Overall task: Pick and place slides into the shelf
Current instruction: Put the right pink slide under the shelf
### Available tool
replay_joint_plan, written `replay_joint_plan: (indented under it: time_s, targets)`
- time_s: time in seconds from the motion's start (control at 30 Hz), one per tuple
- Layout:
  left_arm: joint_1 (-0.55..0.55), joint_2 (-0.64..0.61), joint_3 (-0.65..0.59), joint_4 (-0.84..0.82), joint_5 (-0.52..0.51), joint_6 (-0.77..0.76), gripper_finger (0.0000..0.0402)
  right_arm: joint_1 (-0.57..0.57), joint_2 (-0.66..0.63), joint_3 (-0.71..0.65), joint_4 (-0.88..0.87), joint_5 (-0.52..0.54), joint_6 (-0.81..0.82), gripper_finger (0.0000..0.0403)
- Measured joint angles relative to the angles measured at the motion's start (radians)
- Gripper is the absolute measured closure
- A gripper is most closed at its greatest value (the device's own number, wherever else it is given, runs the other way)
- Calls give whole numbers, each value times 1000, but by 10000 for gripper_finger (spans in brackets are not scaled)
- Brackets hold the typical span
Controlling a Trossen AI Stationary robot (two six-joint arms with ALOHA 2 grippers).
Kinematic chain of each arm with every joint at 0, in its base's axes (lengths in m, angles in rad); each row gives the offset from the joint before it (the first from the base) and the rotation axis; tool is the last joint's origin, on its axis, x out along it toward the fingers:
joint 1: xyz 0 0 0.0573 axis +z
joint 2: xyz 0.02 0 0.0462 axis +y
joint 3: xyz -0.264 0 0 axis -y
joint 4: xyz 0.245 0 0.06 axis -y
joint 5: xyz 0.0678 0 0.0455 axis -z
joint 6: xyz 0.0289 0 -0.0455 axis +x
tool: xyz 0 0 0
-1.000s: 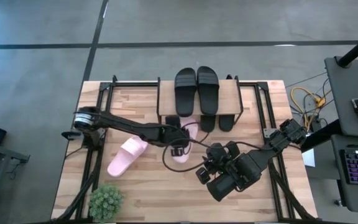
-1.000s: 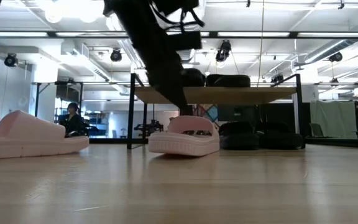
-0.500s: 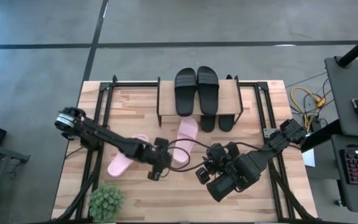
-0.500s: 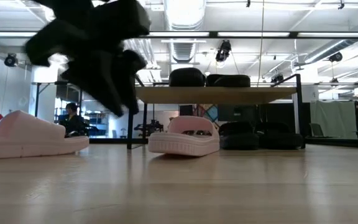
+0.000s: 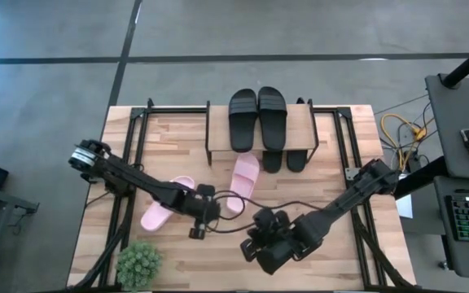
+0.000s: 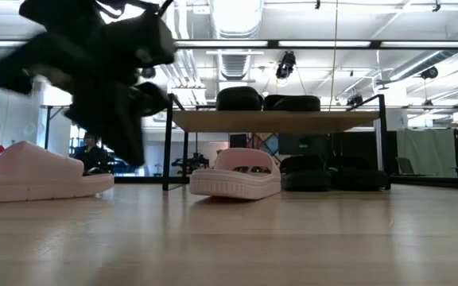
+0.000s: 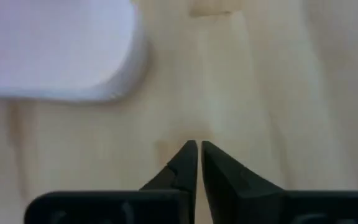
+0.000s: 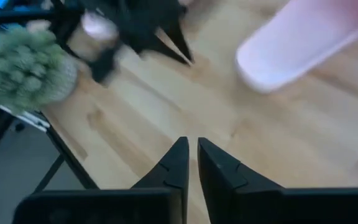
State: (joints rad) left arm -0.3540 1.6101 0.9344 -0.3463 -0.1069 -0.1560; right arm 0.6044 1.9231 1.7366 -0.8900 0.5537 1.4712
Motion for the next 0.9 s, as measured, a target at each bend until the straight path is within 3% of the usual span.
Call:
replay_joint_plan:
  time_s: [0.13,0.5,0.73,0.9]
  targets:
    - [-19,-100,-7,-87,45,-111,392,6,41,-19,13,-31,64,392]
    - [-151,-579,-130,-216,-140,-428,391,-22,50,-132,87,-14,396,394]
    - [-225,-823,-257,-231,-190,-632,391,-86,53,-257,392,-56,324,394]
    - [-233,-917,-299,-229,-187,-707,391,-120,77,-275,429,-56,311,394]
